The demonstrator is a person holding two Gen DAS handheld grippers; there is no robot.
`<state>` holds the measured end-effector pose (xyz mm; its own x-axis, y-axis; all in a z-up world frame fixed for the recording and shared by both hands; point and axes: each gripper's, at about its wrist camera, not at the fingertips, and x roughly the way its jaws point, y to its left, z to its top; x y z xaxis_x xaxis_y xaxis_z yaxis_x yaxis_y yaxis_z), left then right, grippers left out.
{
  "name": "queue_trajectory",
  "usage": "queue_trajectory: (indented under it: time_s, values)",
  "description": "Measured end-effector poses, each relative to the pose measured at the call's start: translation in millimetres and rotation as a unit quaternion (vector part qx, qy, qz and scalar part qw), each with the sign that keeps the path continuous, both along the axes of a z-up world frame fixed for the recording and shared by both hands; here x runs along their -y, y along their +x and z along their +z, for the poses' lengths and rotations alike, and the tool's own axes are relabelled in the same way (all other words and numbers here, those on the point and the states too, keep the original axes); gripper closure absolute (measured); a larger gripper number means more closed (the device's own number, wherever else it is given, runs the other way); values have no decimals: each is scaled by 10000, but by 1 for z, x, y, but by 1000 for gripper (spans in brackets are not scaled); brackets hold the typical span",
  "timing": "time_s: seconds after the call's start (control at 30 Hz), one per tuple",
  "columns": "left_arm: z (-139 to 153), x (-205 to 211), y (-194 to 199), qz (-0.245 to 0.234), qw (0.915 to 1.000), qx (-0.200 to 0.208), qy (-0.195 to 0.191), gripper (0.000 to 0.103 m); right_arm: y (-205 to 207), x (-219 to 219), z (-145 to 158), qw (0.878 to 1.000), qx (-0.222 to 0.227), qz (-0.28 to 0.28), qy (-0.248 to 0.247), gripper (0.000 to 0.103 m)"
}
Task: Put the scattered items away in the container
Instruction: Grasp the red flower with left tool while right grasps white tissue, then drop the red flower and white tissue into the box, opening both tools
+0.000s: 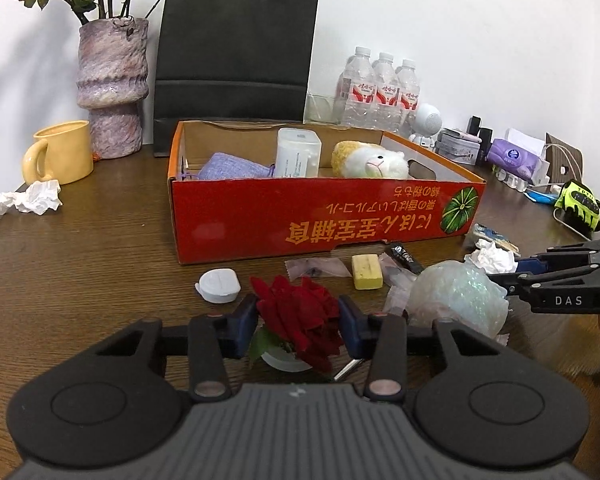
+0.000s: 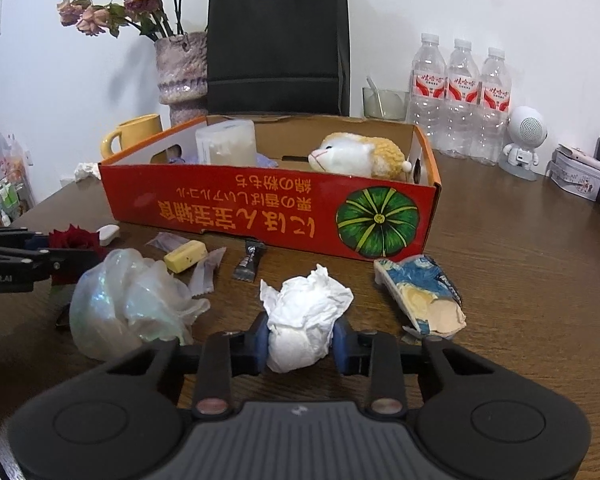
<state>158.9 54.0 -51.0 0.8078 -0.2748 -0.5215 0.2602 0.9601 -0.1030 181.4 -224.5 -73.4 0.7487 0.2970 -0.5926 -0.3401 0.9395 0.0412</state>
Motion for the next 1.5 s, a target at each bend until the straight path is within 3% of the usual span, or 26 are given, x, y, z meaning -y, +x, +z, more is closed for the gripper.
queue_trajectory:
  time_s: [0.27,0.4,0.77,0.93,1.23,1.5]
  values:
    - [8,-2,-7,3,9997,217,-89,60,-5,7,11,9991,355,-132,167,74]
    - [23,-7,-8,18,9990,359,-261,60,-6,14,27,9977,472,-125,481,74]
    - [81,-20,40,436,9921,1101,-424,60,38,21,85,9918,1066,-233,667,74]
    - [87,-17,83,789,9893,1127,-495,60,83,9,89,9935,933,-227,612,74]
    - [67,-14,147,1074,9905,669,-531,60,162,-38,69,9980,24,92,622,74]
    - [49,-4,171,924,9948,205,-385,60,185,-70,44,9991,-327,224,154,73]
